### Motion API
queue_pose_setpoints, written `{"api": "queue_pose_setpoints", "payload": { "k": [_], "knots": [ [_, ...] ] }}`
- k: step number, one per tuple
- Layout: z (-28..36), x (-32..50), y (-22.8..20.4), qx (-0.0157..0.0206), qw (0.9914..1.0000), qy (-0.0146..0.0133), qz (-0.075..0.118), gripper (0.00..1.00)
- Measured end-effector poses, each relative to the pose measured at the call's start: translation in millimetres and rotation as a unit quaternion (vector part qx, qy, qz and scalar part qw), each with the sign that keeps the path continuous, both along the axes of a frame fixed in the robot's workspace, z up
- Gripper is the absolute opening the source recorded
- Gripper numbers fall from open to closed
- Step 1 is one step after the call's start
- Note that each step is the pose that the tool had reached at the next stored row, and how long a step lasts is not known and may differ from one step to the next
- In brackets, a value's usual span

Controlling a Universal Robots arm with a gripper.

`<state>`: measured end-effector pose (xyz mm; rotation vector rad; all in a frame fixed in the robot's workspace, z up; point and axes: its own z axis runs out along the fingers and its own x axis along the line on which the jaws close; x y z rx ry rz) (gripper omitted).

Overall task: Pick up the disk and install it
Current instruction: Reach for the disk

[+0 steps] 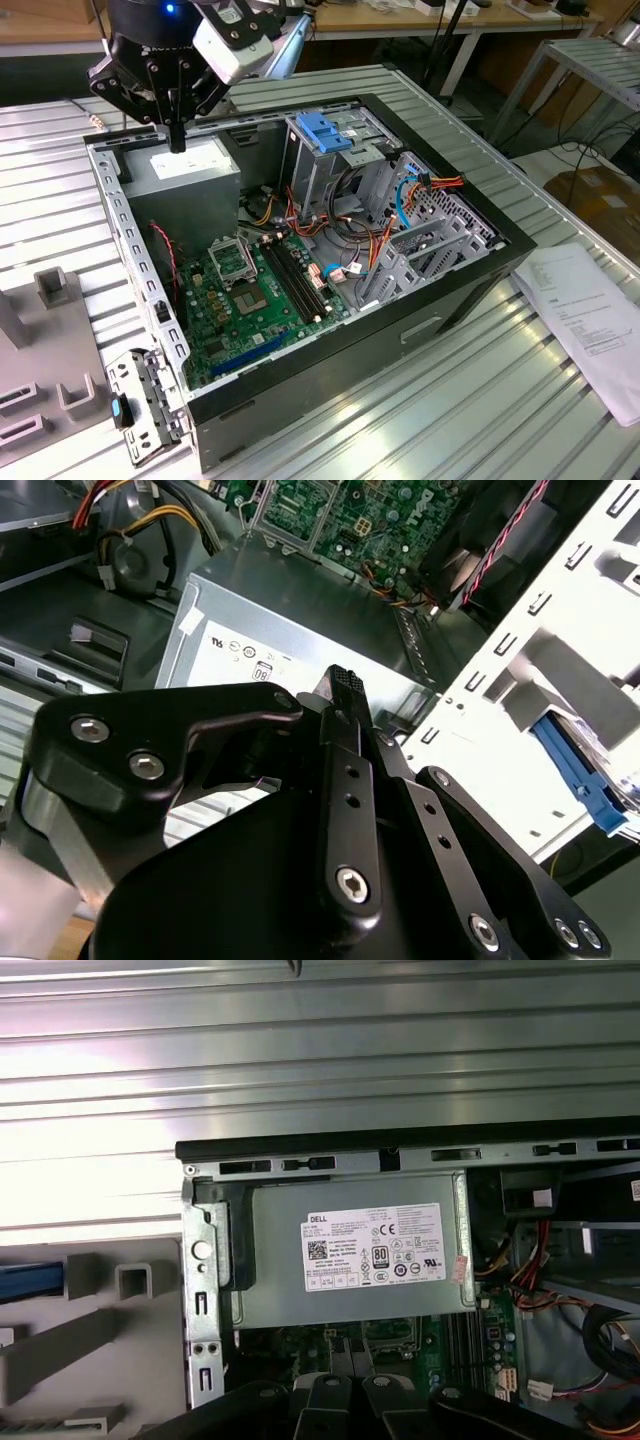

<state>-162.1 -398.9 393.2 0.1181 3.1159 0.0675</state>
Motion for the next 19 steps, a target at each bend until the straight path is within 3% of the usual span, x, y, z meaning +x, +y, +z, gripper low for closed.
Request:
{"api": "queue_pose_setpoints", "payload": {
  "k": [19],
  "knots": [
    [0.0, -14.3, 0.0, 0.0, 1.0, 0.0006, 0.0, 0.11]
  ]
}}
